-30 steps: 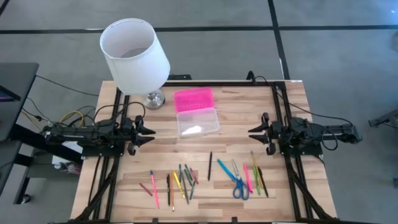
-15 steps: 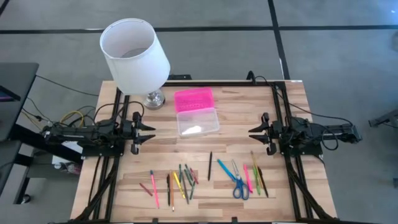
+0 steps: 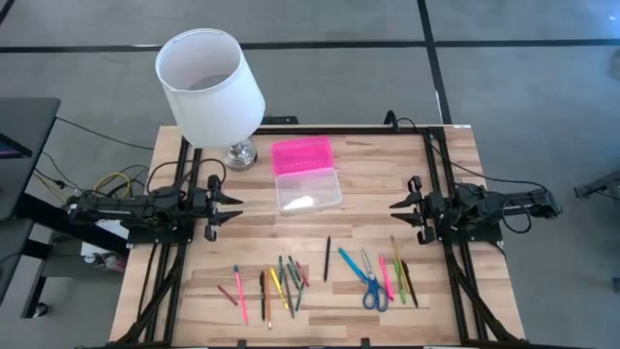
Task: Pick & place school supplies into a supply box
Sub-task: Put the red crayon into the pink supply box
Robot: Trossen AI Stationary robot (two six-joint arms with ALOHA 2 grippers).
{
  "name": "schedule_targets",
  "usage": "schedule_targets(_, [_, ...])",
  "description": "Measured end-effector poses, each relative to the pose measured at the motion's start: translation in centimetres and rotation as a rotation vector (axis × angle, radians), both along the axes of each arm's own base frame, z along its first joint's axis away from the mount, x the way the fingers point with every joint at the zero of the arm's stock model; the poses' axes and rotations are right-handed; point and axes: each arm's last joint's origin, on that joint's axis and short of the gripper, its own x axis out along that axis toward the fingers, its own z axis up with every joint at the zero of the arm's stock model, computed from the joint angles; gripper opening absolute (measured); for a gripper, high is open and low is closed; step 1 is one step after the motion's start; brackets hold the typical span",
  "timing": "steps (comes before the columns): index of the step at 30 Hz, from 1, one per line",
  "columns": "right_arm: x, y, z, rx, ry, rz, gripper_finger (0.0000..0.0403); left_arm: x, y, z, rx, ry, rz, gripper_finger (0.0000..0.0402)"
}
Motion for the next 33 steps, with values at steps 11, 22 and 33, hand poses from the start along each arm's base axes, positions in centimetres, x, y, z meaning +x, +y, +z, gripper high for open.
schedule_targets(11, [0.0,0.2,-0.2,-0.046,0.015,0.014,0.0093,0.2,-0.3,-0.2,-0.251,0.026,-0.109,0.0128])
schedule_targets(22, [0.0,0.1,0.0,-0.079,-0.012,0.005,0.0093,0.2,-0.4,-0.3,-0.241,0.041,-0.112,0.0128])
schedule_targets(33, [0.0,0.1,0.3,-0.060,-0.037,0.000,0.0093,-0.3,-1.5,3.1,0.050,-0.192,-0.234,0.0128])
